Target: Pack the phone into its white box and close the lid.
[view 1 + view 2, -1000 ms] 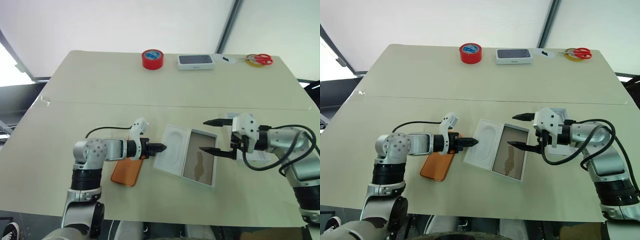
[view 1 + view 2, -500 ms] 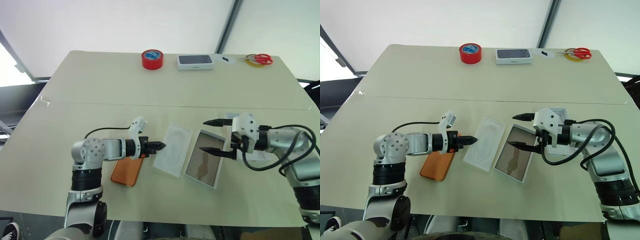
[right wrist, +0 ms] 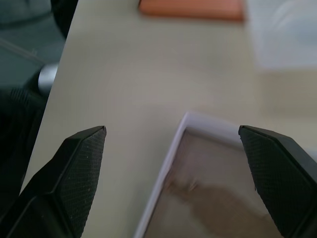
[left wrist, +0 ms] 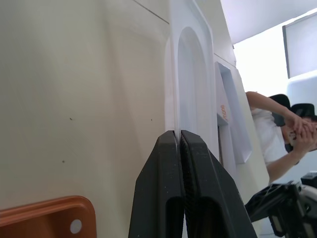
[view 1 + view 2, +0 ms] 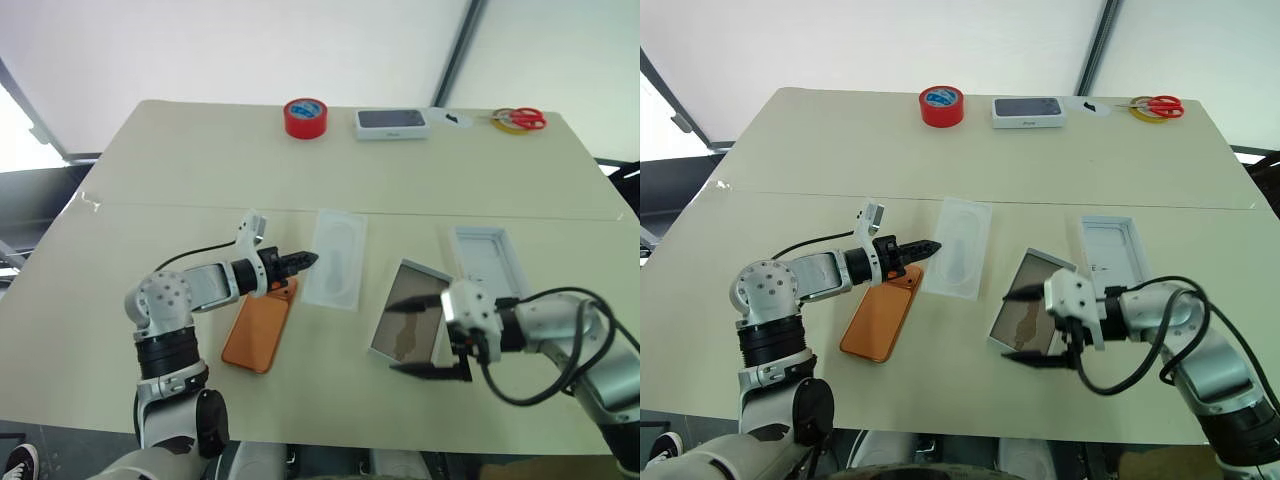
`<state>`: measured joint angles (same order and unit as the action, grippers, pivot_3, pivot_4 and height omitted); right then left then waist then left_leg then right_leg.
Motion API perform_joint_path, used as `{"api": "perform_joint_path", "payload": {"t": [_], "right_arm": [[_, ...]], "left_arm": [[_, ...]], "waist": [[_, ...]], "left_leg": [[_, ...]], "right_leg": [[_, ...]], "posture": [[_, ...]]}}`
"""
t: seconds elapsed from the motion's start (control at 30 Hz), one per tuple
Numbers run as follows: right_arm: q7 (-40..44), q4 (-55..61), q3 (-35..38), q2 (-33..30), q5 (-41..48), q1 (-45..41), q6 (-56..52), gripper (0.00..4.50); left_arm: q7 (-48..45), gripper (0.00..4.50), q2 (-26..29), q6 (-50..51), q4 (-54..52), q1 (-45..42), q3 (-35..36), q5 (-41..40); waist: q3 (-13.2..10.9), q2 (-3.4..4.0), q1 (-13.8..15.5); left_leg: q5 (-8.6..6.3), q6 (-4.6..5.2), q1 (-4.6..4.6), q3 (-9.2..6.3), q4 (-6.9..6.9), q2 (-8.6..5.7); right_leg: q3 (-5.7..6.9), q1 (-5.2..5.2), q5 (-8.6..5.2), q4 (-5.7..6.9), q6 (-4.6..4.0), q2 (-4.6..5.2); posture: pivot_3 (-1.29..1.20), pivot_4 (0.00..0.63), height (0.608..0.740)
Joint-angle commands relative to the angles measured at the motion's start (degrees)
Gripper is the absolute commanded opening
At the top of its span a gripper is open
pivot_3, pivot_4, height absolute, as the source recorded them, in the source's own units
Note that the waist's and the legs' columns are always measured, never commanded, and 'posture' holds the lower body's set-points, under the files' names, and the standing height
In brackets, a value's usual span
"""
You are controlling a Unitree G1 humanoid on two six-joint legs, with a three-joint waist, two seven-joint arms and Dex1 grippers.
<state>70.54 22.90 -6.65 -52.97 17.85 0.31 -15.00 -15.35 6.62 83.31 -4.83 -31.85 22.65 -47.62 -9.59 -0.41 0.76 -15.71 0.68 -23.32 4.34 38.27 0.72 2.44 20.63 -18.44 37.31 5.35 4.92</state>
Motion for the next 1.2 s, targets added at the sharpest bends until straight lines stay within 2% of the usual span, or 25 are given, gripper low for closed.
{"api": "perform_joint_path", "payload": {"t": [0.03, 0.13, 0.3, 0.4, 0.43, 0.63, 0.8, 1.0, 1.1, 1.2], "right_arm": [[-0.3, -1.7, -0.8, -0.7, -4.0, -0.3, 4.5, 4.5], [-0.5, -3.6, -0.6, 0.5, -3.4, -1.8, 4.5, 4.5], [-1.3, -6.7, -1.1, 2.9, -3.6, -4.7, 6.8, 2.13], [-1.7, -8.9, -1.8, 4.0, -5.1, -6.1, 8.2, 0.47], [-1.7, -9.7, -2.2, 4.1, -6.0, -6.4, 9.2, 0.04], [-1.8, -13.5, -4.0, 5.6, -8.8, -10.0, 12.0, 0.04], [-5.3, -19.4, -6.6, 10.3, -13.1, -17.7, 12.8, 0.04], [-6.7, -20.1, -8.4, 14.7, -13.4, -21.9, 7.5, 0.04], [-5.5, -18.6, -7.8, 15.0, -10.8, -22.0, 4.3, 0.96], [-7.0, -16.4, -4.9, 14.8, -9.1, -22.3, 3.4, 2.45]], "left_arm": [[-0.9, 0.04, 0.3, -2.1, -2.7, 0.1, -2.0, -0.5], [-1.1, 0.04, 0.5, -2.9, -2.9, 0.5, -2.6, -0.8], [-1.5, 0.0, 0.6, -4.6, -3.3, 0.4, -2.8, -1.5], [-0.1, 0.0, 0.0, -4.8, -2.6, -0.8, -1.9, -1.9], [-0.2, 0.0, 0.0, -5.3, -2.7, -0.8, -2.0, -1.9], [0.3, 0.0, -0.6, -5.6, -2.7, -1.1, -1.4, -2.8], [2.2, 0.0, -1.9, -5.1, -2.3, -2.2, 0.3, -4.6], [4.2, 0.0, -3.5, -6.5, -0.6, -3.1, 0.5, -4.6], [4.7, 0.0, -4.0, -6.8, -0.5, -2.9, 0.2, -4.4], [5.2, 0.0, -4.5, -7.4, -0.1, -2.7, -0.6, -3.7]], "waist": [[0.0, -0.04, 0.0], [0.0, -0.05, -0.1], [-0.1, -0.11, -0.1], [-0.1, -0.12, 0.0], [-0.1, -0.12, 0.0], [-0.1, -0.12, -0.1], [-0.1, -0.18, -0.3], [-0.1, -0.19, 0.0], [-0.1, -0.22, 0.0], [-0.1, -0.22, -0.1]], "left_leg": [[0.0, -0.01, 0.01, 0.0, 0.0, 0.0], [0.02, -0.04, 0.02, 0.0, 0.0, 0.0], [0.03, -0.05, 0.02, -0.01, -0.01, 0.02], [0.04, -0.06, 0.02, -0.01, 0.01, 0.02], [0.04, -0.06, 0.02, -0.01, 0.01, 0.02], [0.05, -0.07, 0.02, -0.01, 0.01, 0.03], [0.09, -0.15, 0.04, -0.01, 0.01, 0.1], [0.11, -0.18, 0.0, -0.02, -0.02, 0.11], [0.11, -0.18, -0.02, -0.02, 0.02, 0.09], [0.11, -0.18, -0.01, -0.02, 0.01, 0.1]], "right_leg": [[0.0, 0.0, 0.0, 0.0, 0.0, 0.0], [0.0, 0.0, 0.0, 0.01, 0.0, -0.01], [0.0, 0.0, 0.0, 0.0, 0.0, -0.04], [0.01, -0.01, 0.0, 0.0, 0.0, -0.04], [0.01, -0.01, 0.0, 0.0, 0.0, -0.04], [0.01, -0.01, 0.0, 0.0, 0.0, -0.08], [0.01, 0.0, 0.0, 0.02, 0.0, -0.16], [0.02, 0.03, 0.0, 0.01, 0.0, -0.19], [0.02, 0.02, 0.01, 0.01, 0.01, -0.16], [0.02, 0.04, 0.01, 0.02, 0.01, -0.17]], "posture": [[0.0, 0.15, 0.73], [0.0, 0.15, 0.73], [0.0, 0.15, 0.73], [0.0, 0.15, 0.73], [0.0, 0.15, 0.73], [0.0, 0.15, 0.73], [0.0, 0.15, 0.73], [0.0, 0.15, 0.73], [0.0, 0.15, 0.73], [0.0, 0.15, 0.73]]}}
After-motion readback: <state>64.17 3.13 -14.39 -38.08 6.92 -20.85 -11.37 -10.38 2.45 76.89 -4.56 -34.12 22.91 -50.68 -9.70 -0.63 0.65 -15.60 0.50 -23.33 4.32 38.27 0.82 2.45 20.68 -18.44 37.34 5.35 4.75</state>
